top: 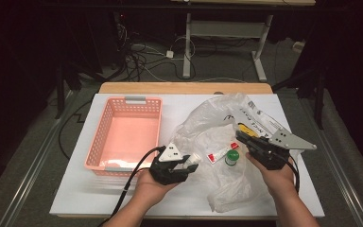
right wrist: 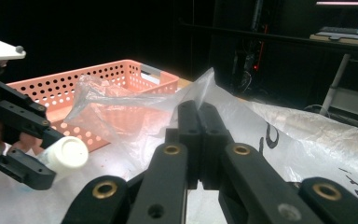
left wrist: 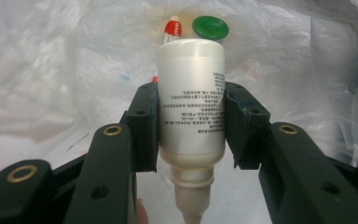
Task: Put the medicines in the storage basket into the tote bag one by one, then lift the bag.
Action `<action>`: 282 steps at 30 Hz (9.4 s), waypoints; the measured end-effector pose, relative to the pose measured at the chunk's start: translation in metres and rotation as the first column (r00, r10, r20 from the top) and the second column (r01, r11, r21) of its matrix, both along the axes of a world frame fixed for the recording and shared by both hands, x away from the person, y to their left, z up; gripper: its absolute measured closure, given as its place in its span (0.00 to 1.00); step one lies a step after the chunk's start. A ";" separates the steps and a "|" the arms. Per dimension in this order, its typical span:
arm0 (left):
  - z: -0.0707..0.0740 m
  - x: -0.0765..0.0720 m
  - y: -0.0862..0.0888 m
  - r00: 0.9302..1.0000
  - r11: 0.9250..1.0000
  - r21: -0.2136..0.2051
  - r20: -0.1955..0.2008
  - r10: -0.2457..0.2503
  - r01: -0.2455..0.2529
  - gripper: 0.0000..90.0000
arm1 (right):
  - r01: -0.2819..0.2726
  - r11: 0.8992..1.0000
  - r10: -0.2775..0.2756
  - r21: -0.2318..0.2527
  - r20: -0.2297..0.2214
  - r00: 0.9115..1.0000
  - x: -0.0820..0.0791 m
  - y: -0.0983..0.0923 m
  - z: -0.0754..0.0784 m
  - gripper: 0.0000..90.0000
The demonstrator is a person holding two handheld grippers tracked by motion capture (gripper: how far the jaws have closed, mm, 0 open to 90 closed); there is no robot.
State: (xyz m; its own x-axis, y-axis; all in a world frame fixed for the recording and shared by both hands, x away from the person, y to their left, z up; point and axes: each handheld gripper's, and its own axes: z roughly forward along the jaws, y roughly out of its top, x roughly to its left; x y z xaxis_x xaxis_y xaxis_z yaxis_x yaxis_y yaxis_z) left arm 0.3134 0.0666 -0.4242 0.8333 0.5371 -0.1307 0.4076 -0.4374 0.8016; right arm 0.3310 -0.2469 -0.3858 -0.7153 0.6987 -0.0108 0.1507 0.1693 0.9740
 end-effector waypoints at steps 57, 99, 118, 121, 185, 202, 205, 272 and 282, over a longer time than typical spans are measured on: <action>-0.035 0.093 -0.111 0.995 0.996 0.015 0.031 0.092 -0.092 0.47 | -0.011 1.000 0.011 0.018 -0.010 1.000 0.008 0.004 -0.002 1.00; -0.064 0.016 -0.042 0.994 0.973 0.219 -0.073 0.086 -0.068 0.12 | -0.011 1.000 0.011 0.003 -0.025 1.000 0.004 0.005 -0.005 1.00; -0.063 0.008 -0.045 0.997 0.982 0.179 -0.036 0.062 -0.055 0.98 | -0.008 1.000 0.008 0.004 -0.025 1.000 0.000 0.005 -0.004 1.00; -0.063 0.010 -0.043 0.997 0.986 0.159 -0.051 0.063 -0.054 0.99 | -0.006 1.000 0.006 0.005 -0.019 1.000 0.000 0.004 -0.004 1.00; -0.055 -0.001 -0.024 0.997 0.997 0.023 0.021 0.074 -0.074 0.98 | -0.021 1.000 0.021 -0.009 -0.039 0.999 0.001 0.004 -0.009 1.00; -0.015 -0.004 0.003 0.979 0.981 -0.140 0.135 0.155 -0.136 0.98 | 0.005 1.000 -0.005 0.011 0.005 1.000 0.003 0.007 -0.005 1.00; -0.008 -0.004 -0.001 0.976 0.981 -0.149 0.158 0.151 -0.128 0.98 | 0.015 1.000 -0.015 0.022 0.008 1.000 0.003 0.006 -0.004 1.00; 0.136 0.092 -0.042 0.877 0.955 -0.251 0.408 0.254 -0.160 0.97 | 0.266 0.950 -0.292 0.162 0.160 0.943 0.067 -0.003 0.076 1.00; 0.115 0.059 -0.030 0.895 0.956 -0.233 0.364 0.258 -0.181 0.65 | 0.286 0.951 -0.301 0.121 0.135 0.944 0.071 -0.008 0.062 1.00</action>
